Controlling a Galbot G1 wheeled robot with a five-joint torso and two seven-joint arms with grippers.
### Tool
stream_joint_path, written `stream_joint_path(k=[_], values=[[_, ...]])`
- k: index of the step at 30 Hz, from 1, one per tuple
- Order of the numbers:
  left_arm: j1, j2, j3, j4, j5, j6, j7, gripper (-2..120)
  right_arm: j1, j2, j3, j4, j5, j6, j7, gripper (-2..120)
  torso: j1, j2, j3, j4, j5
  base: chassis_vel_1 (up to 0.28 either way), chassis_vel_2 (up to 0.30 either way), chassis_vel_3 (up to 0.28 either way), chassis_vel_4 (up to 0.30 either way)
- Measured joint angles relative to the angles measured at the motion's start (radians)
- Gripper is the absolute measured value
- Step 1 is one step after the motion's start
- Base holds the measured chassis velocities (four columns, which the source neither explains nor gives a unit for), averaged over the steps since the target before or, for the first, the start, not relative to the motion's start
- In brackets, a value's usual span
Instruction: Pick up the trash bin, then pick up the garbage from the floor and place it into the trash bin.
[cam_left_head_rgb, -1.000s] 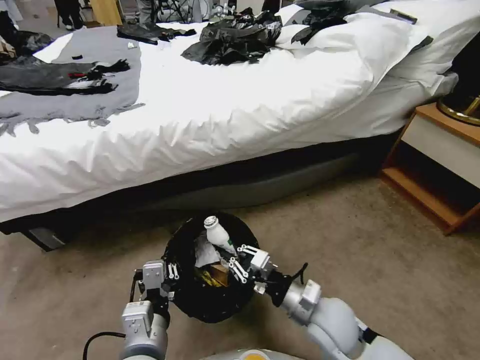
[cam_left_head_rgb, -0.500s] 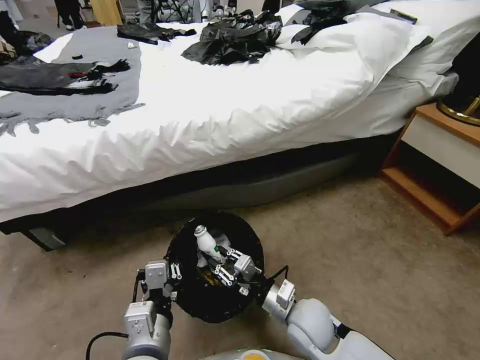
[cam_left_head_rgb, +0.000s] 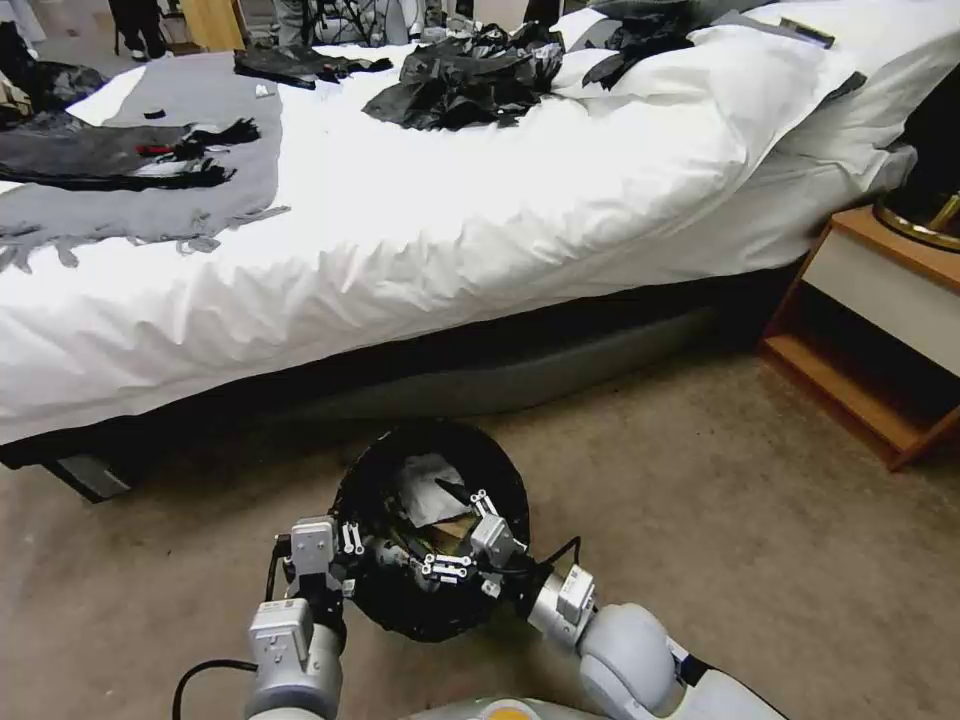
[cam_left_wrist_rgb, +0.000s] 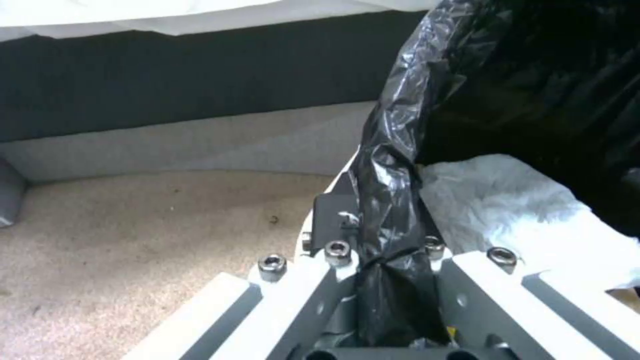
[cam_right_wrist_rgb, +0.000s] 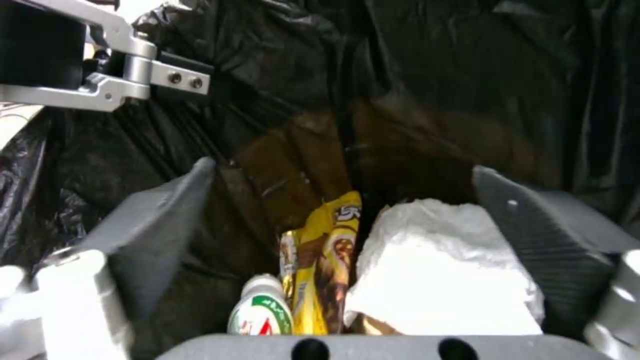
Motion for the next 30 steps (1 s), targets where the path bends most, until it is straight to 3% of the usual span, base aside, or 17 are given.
stream_joint_path(k=[10, 14, 24, 30], values=[[-0.004, 0.0, -0.001, 0.0, 0.001, 0.008, 0.001, 0, -0.014, -0.012, 0.024, 0.044, -0.008, 0.001, 0.001, 100, 0.0, 0.0, 0.0, 0.0, 0.0001, 0.0, 0.0, 0.0, 0.0], [-0.004, 0.001, -0.004, 0.002, 0.005, 0.011, 0.002, 0, -0.018, -0.013, 0.055, 0.098, -0.038, 0.01, 0.005, 100, 0.0, 0.0, 0.0, 0.0, 0.0002, 0.0, 0.0, 0.0, 0.0], [-0.002, -0.001, -0.005, 0.026, 0.022, 0.012, 0.002, 0, -0.063, -0.028, 0.186, 0.374, -0.051, 0.006, 0.082, 100, 0.0, 0.0, 0.0, 0.0, 0.0001, 0.0, 0.0, 0.0, 0.0], [0.004, 0.0, -0.011, 0.026, 0.02, 0.01, 0.001, 0, -0.141, 0.001, 0.26, 0.403, -0.107, 0.046, 0.112, 100, 0.0, 0.0, 0.0, 0.0, 0.0, 0.0, 0.0, 0.0, 0.0]])
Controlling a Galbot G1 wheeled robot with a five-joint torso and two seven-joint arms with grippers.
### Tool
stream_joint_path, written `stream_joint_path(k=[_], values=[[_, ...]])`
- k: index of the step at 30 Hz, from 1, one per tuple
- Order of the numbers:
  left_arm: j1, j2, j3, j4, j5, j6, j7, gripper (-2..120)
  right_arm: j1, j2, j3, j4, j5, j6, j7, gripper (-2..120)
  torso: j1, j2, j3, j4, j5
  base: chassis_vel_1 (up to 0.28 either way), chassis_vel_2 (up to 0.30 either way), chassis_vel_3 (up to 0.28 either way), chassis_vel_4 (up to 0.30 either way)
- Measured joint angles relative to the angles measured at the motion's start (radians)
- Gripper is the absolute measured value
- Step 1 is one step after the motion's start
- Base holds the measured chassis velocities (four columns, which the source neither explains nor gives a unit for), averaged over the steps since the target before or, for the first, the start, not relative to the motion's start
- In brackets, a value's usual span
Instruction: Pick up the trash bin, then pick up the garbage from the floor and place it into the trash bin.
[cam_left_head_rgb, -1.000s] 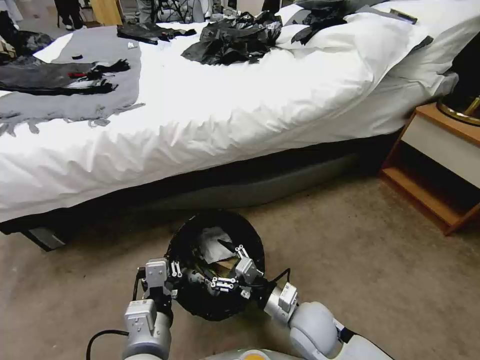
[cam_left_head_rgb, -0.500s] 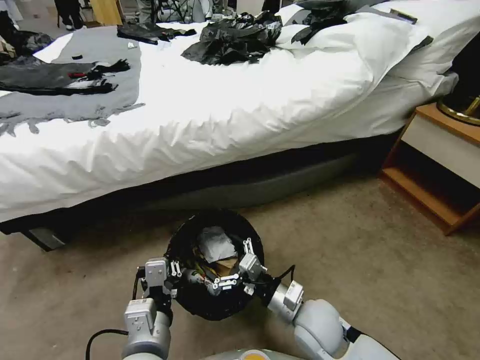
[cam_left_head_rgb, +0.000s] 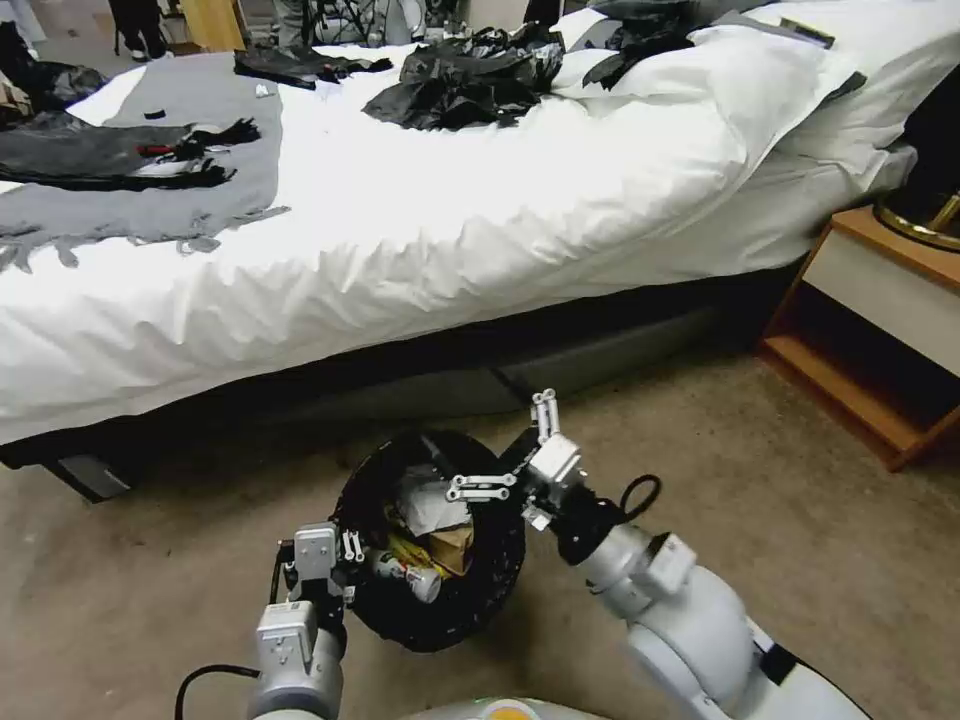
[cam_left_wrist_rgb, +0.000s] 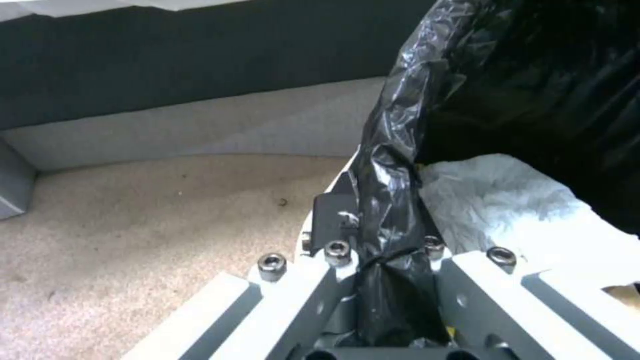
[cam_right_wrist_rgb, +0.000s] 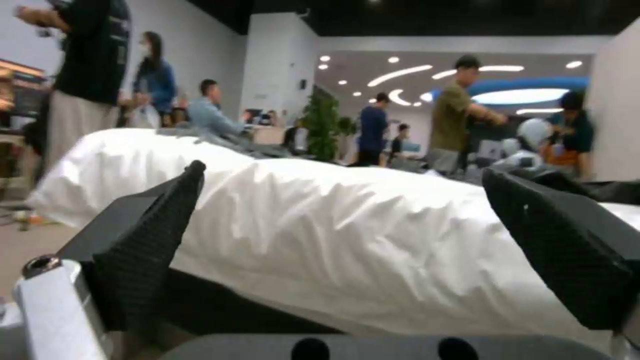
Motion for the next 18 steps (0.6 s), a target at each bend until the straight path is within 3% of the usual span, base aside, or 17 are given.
stream_joint_path(k=[9, 18], values=[[0.006, 0.011, -0.026, -0.006, -0.032, -0.01, -0.005, 0, -0.162, 0.142, 0.176, -0.049, -0.117, 0.047, 0.16, 100, 0.0, 0.0, 0.0, -0.0002, 0.0001, 0.0, 0.0, 0.0, 0.0], [0.005, 0.014, -0.024, -0.016, -0.04, -0.011, -0.006, 0, -0.202, 0.183, 0.248, -0.099, -0.119, 0.096, 0.209, 100, 0.0, 0.0, 0.0, -0.0001, 0.0, 0.0, 0.0, 0.0, 0.0]])
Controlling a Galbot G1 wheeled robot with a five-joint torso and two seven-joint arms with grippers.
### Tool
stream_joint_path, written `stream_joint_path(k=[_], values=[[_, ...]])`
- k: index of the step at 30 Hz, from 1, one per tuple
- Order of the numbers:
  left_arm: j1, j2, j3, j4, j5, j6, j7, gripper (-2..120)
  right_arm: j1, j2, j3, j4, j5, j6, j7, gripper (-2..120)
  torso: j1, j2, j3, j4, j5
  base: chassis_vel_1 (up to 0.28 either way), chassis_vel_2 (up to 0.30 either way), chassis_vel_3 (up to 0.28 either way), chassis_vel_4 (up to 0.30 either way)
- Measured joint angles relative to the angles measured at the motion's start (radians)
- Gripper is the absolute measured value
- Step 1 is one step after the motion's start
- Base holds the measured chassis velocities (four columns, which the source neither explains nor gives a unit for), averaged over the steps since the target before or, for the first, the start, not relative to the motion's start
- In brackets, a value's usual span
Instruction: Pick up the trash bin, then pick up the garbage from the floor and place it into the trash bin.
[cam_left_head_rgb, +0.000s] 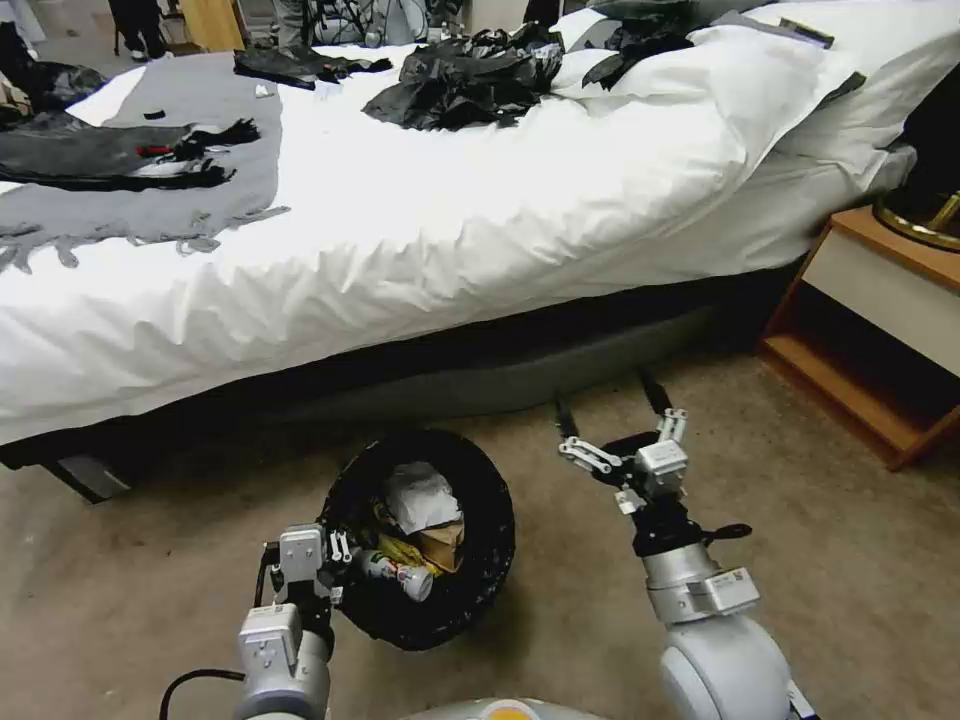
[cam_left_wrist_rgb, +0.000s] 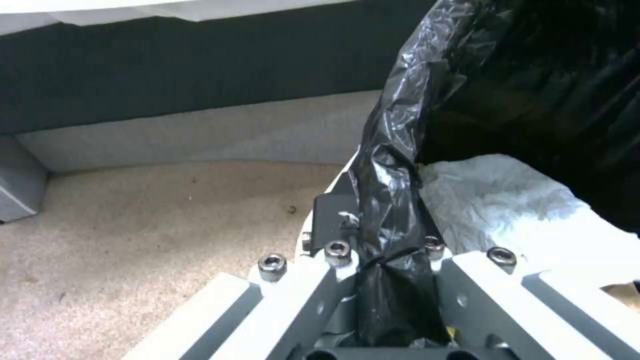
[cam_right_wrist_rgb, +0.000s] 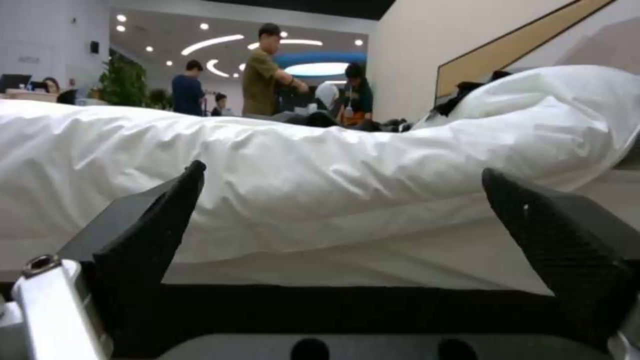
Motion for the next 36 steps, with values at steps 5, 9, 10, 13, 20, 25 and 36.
stream_joint_path(k=[5, 9, 10, 13, 20, 25, 36], values=[[0.005, 0.0, -0.001, -0.008, -0.004, -0.001, 0.0, 0, 0.011, 0.01, 0.0, -0.007, 0.015, 0.006, 0.014, 100, 0.0, 0.0, 0.0, 0.0001, -0.0001, 0.0, 0.0, 0.0, 0.0], [0.008, -0.001, -0.004, -0.014, -0.007, -0.002, 0.0, 0, 0.015, 0.013, 0.003, -0.008, 0.029, 0.012, 0.015, 100, 0.0, 0.0, 0.0, 0.0002, 0.0, 0.045, 0.051, 0.055, 0.044], [0.008, -0.001, -0.004, -0.014, -0.007, -0.002, 0.0, 0, 0.015, 0.013, 0.003, -0.008, 0.029, 0.012, 0.015, 100, 0.0, 0.0, 0.0, 0.0002, 0.0, 0.064, 0.047, 0.059, 0.05], [0.008, -0.001, -0.009, -0.02, -0.01, -0.002, 0.0, 0, 0.021, 0.012, 0.011, -0.005, 0.043, 0.011, 0.023, 100, 0.0, 0.0, 0.0, 0.0001, 0.0, 0.07, 0.083, 0.07, 0.064], [0.002, -0.003, -0.005, -0.03, -0.011, 0.002, -0.002, 0, 0.021, 0.007, 0.025, 0.008, 0.071, 0.003, 0.013, 100, 0.0, 0.0, 0.0, 0.0001, 0.0, 0.091, 0.093, 0.086, 0.09], [0.0, -0.004, -0.001, -0.044, -0.009, 0.01, -0.002, 0, 0.031, 0.009, 0.026, 0.016, 0.077, -0.009, 0.017, 100, 0.0, 0.0, 0.0, 0.0001, 0.0, 0.105, 0.122, 0.107, 0.1], [0.003, -0.006, -0.006, -0.055, -0.014, 0.01, -0.002, 0, 0.034, 0.007, 0.029, 0.023, 0.051, -0.021, 0.022, 100, 0.0, 0.0, 0.0, 0.0001, 0.0, 0.118, 0.126, 0.138, 0.125]])
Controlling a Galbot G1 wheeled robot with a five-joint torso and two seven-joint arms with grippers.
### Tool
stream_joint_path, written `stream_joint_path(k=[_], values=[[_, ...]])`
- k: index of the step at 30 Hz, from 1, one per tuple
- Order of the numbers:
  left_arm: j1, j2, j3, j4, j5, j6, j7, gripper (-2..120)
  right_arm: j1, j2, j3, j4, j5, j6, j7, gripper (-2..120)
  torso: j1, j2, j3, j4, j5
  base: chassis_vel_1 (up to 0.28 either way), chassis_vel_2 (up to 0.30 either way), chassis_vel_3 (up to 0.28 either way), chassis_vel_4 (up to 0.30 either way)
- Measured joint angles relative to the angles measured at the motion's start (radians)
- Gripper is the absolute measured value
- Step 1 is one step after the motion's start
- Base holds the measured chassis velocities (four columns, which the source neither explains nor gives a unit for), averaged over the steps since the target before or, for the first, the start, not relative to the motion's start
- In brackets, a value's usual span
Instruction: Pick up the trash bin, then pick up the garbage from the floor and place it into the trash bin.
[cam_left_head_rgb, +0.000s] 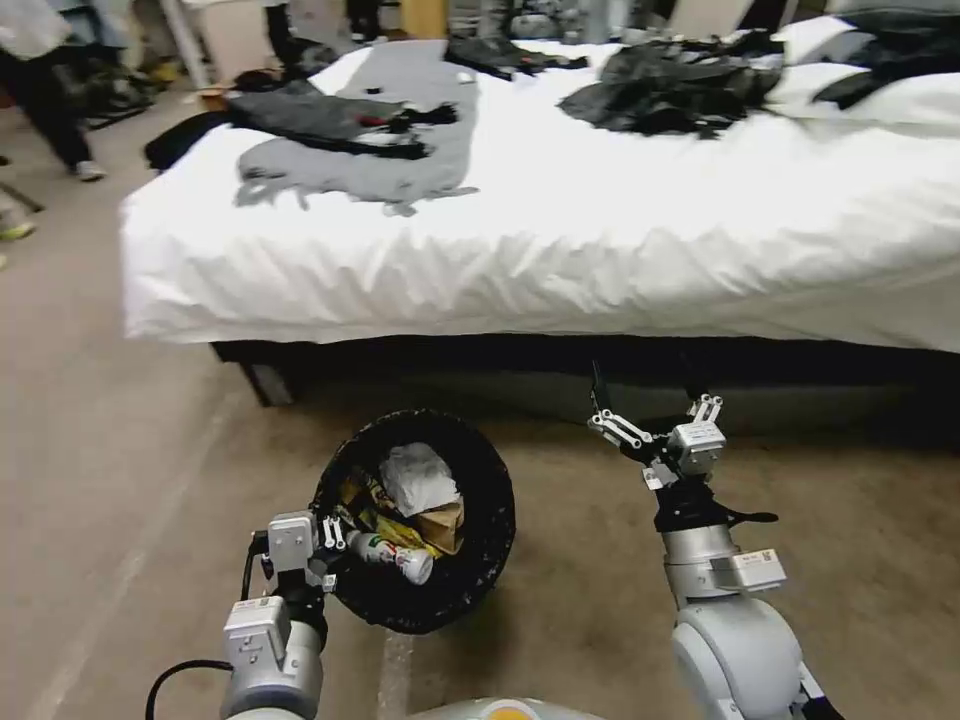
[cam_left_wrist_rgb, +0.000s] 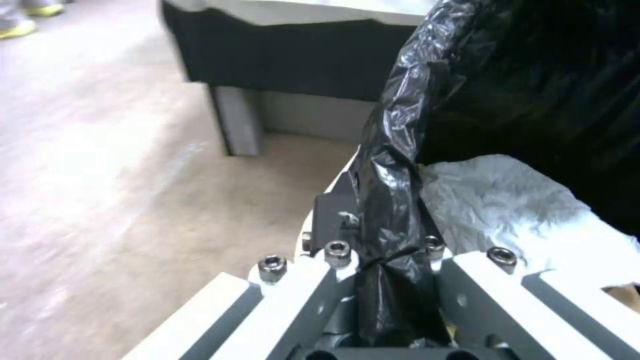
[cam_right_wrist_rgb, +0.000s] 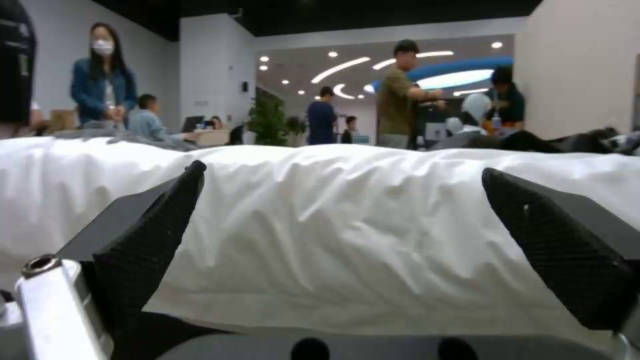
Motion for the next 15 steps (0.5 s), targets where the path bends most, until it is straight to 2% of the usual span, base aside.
stream_joint_path(k=[15], values=[[0.001, 0.0, -0.001, -0.008, -0.001, 0.0, 0.0, 0, -0.001, -0.009, -0.003, 0.01, -0.01, -0.007, 0.0, 100, 0.0, 0.0, 0.0, 0.0, 0.0, 0.127, 0.126, 0.124, 0.127]])
